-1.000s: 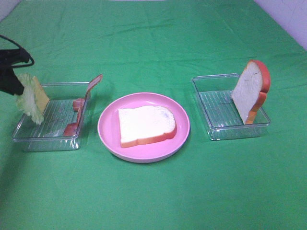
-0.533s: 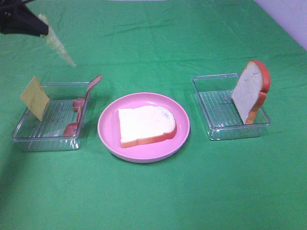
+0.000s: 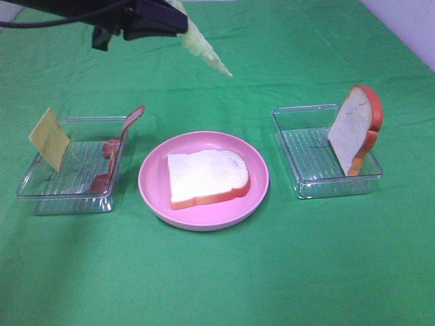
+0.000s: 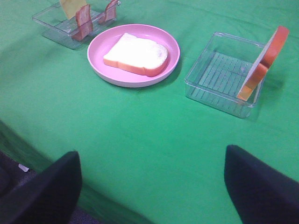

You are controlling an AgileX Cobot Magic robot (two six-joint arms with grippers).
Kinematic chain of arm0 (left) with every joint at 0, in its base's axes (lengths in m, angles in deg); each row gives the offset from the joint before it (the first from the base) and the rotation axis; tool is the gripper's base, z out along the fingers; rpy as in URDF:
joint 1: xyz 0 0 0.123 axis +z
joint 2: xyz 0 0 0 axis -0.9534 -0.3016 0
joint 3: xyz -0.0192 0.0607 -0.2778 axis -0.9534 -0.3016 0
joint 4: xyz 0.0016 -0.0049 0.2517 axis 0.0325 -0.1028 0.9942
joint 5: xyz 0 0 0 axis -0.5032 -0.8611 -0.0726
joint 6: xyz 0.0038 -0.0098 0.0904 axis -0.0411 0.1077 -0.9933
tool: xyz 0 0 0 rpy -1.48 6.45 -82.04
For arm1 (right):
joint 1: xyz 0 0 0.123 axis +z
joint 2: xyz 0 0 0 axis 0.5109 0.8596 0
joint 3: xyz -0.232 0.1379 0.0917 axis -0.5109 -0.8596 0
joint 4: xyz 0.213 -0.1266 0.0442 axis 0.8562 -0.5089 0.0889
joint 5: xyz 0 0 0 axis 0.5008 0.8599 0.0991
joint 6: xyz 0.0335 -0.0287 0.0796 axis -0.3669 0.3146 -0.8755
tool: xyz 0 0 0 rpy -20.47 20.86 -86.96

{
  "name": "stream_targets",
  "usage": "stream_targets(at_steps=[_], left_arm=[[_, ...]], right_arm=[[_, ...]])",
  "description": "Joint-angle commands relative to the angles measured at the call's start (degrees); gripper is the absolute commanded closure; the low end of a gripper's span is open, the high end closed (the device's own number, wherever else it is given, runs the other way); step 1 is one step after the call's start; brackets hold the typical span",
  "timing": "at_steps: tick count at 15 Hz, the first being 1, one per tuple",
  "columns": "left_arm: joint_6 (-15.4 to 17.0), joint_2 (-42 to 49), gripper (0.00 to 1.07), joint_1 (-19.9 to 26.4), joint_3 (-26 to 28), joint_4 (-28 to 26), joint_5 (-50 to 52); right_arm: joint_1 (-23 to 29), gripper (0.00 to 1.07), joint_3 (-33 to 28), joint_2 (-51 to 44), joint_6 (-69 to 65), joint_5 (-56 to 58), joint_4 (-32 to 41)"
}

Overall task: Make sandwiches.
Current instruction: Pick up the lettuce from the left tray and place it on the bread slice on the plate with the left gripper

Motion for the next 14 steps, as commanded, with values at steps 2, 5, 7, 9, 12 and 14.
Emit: stream_targets(at_steps=[2,5,7,9,12,14], left_arm=[[-0.3,-5.8,1.07,-4.9,0.2,-1.9,2.0],[-0.3,-13.6,1.07,-7.0,0.2,-1.8,1.9],[-0.4,-15.2,1.07,-7.0,0.2,-1.5,2.0],[-0.4,-15.9,1.07,-7.0,0.2,1.9,2.4],[1.5,-15.9,1.07,-6.8,0.2,10.1,3.0],[5.4,-15.8,1.07,-6.5,0.2,13.6,3.6]], right_arm=[[-0.1,0.31,-0.2,-1.3,0.3,-0.3,0.3],[-0.1,0.31,-0.2,-1.3,0.3,-0.3,0.3],[-0.1,0.31,-0.2,-1.3,0.3,-0.3,0.3],[-0.1,0.31,-0.2,-1.3,0.3,-0.3,0.3],[-0.1,0.31,-0.2,-1.3,0.3,-0.3,0.3],[-0.1,0.31,-0.2,-1.3,0.3,-0.3,0.3]])
